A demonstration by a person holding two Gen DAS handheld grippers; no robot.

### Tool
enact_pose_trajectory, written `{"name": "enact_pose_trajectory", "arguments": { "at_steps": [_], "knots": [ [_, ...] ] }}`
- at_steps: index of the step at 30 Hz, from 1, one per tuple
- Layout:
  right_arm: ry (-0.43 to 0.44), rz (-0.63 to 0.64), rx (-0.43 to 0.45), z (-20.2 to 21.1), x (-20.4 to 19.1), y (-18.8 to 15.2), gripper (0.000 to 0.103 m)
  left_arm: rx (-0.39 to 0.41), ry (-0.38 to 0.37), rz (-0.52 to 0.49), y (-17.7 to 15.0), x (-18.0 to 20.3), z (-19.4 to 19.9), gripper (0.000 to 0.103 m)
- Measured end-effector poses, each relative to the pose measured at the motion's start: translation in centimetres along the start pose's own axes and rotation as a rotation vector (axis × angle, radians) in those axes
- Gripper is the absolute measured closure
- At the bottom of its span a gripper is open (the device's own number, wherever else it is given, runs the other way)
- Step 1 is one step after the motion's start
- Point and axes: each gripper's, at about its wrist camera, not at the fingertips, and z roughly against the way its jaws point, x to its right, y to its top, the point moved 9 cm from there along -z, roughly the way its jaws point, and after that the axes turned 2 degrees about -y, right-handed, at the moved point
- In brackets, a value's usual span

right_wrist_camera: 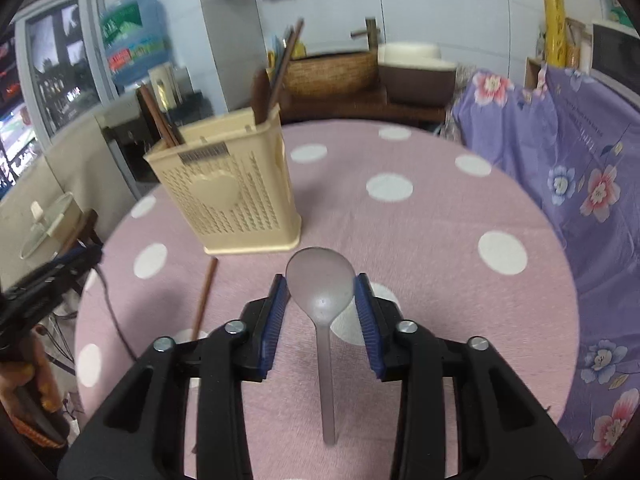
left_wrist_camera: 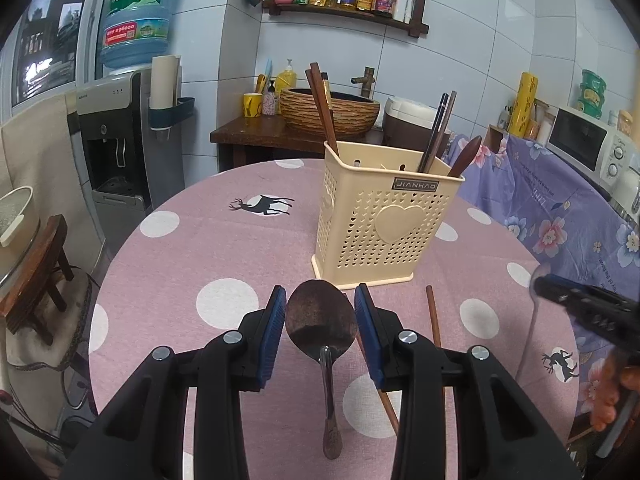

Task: Organize utensils
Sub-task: 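Lift both spoons and lower them into the cream holder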

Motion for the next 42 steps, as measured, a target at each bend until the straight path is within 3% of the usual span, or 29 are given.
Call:
{"name": "enact_pose_trajectory", "arguments": {
  "at_steps": [4,9,10,11,13,17,23,33,36,42],
  "knots": [
    [-0.011,0.011,0.008,0.3,0.1,-0.2,0.088,0.006,0.002,-0.001,0.2,0.2,0.2,0.067],
    [0.012,0.009,-0.050,-1.9,-0.1,-1.1,0.086,0.006,0.002,-0.001,0.1,0.5,0.1,0.067],
    [0.009,0.014,-0.060,-2.5,-0.2,-1.3,0.075,0.007,0.002,-0.002,0.1,0.6,0.1,0.067],
    [0.001,0.020,-0.059,-3.0,-0.2,-1.4,0.056,0.008,0.000,-0.002,0.1,0.6,0.2,0.067],
    [-0.029,0.057,-0.067,-4.4,-0.3,-1.8,0.046,0.009,-0.002,-0.002,0.1,0.7,0.3,0.067],
    [-0.035,0.103,-0.179,-8.2,-0.8,-3.9,0.047,0.011,-0.003,-0.008,0.0,0.8,0.4,0.067],
    [-0.078,0.172,-0.268,-12.3,-1.8,-6.0,0.053,0.009,-0.004,0.006,0.0,0.5,0.4,0.067],
    [-0.091,0.131,-0.281,-14.8,-2.3,-4.4,0.057,0.009,-0.007,0.007,-0.2,0.4,0.4,0.067],
    [-0.099,0.125,-0.279,-14.8,-2.7,-4.3,0.066,0.005,-0.009,0.009,-0.2,0.5,0.4,0.067],
    [-0.096,0.104,-0.272,-14.6,-2.6,-4.4,0.066,0.003,-0.007,0.007,-0.2,0.6,0.2,0.067]
  ]
}}
